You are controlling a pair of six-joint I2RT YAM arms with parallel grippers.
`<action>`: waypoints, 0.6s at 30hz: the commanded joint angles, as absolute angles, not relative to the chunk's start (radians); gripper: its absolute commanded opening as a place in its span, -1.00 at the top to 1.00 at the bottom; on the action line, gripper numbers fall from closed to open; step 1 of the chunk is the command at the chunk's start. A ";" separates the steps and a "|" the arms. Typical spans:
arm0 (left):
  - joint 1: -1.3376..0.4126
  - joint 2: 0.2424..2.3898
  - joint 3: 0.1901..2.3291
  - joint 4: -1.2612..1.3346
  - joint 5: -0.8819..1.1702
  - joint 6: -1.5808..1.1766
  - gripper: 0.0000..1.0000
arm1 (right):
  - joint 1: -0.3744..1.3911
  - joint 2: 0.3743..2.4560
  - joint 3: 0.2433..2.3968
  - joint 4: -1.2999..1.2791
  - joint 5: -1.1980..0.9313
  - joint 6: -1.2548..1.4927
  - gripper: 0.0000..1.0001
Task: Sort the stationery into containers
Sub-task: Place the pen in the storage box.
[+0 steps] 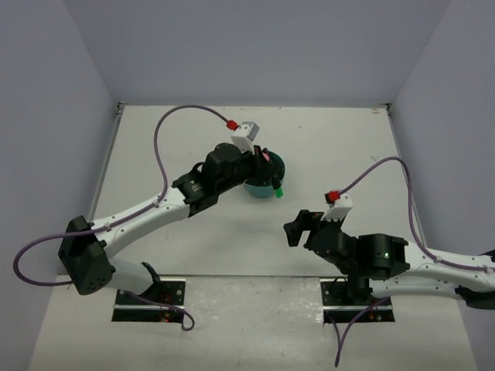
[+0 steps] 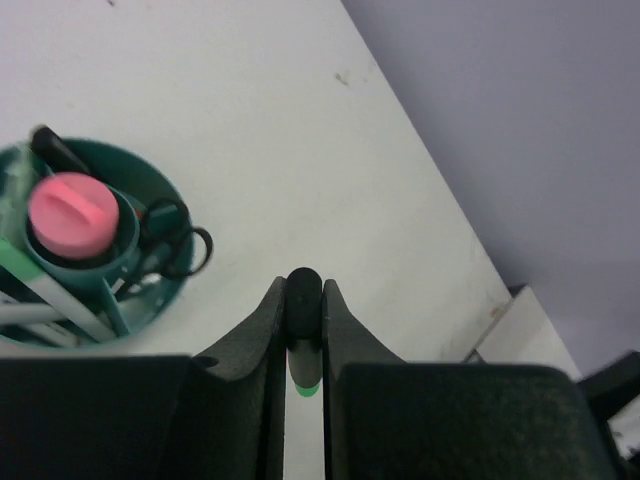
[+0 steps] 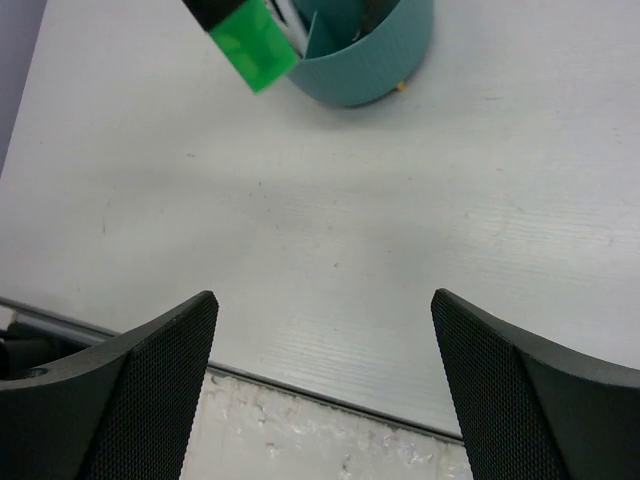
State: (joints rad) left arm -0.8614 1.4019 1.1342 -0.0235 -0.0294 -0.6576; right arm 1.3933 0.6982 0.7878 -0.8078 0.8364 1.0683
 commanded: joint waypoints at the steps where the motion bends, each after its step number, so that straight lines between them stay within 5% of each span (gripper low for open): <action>1: -0.856 1.545 1.349 -0.035 -0.271 -0.437 1.00 | 1.396 0.648 0.865 -1.075 0.929 1.246 -0.79; 10: -0.840 1.829 1.640 0.044 -0.454 -0.199 1.00 | 1.396 0.517 0.802 -1.013 0.881 1.204 -0.80; 18: -0.835 1.945 1.611 0.143 -0.446 -0.168 1.00 | 1.396 0.485 0.765 -0.923 0.864 1.129 -0.82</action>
State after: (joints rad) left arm -0.8434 1.9175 1.6085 0.0262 -0.4130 -0.2286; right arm 1.3933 0.4862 0.7827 -0.9925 0.8532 1.1491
